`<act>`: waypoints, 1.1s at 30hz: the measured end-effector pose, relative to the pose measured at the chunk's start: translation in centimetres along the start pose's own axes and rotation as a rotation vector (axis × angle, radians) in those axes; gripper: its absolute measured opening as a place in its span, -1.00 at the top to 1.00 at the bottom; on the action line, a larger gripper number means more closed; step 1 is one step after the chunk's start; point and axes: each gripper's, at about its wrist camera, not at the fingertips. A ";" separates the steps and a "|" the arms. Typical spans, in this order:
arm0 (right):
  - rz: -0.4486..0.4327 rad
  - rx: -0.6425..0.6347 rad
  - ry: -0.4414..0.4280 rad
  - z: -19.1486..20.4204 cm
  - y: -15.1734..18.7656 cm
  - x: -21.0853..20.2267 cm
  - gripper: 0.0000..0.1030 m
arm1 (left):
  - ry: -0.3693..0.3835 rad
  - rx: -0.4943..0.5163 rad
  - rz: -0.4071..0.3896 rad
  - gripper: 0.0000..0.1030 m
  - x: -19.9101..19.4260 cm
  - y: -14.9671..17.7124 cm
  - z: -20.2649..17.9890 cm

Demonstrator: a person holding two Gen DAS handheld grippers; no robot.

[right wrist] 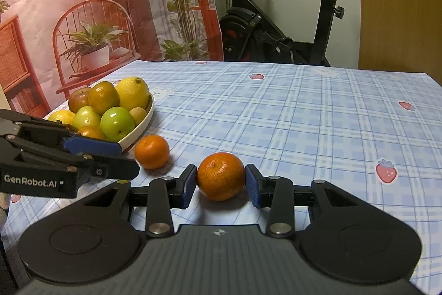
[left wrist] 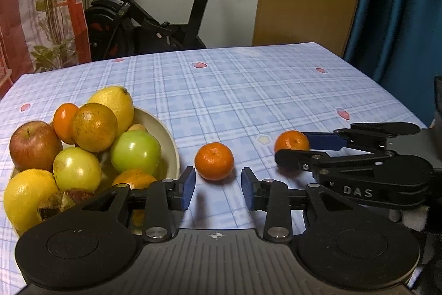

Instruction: Organize fruits

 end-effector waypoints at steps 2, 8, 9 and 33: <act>0.000 0.002 -0.003 -0.1 0.0 0.0 0.20 | -0.018 0.003 -0.005 0.20 0.4 -0.3 -0.1; 0.000 0.004 -0.009 -0.1 0.0 0.0 0.20 | -0.049 0.046 -0.010 0.20 1.7 -1.1 -0.8; 0.000 0.006 -0.010 -0.1 0.0 0.0 0.20 | -0.050 0.055 -0.009 0.19 2.0 -1.2 -0.9; -0.001 -0.003 -0.012 0.1 0.0 -0.1 0.20 | 0.010 0.011 -0.051 0.26 -1.3 -0.3 -0.5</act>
Point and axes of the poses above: each gripper's, at about its wrist camera, not at the fingertips, and x roughly the way its jaws point, z to its left, y to its underside, and after that the axes turned 1 degree about -x, right-handed
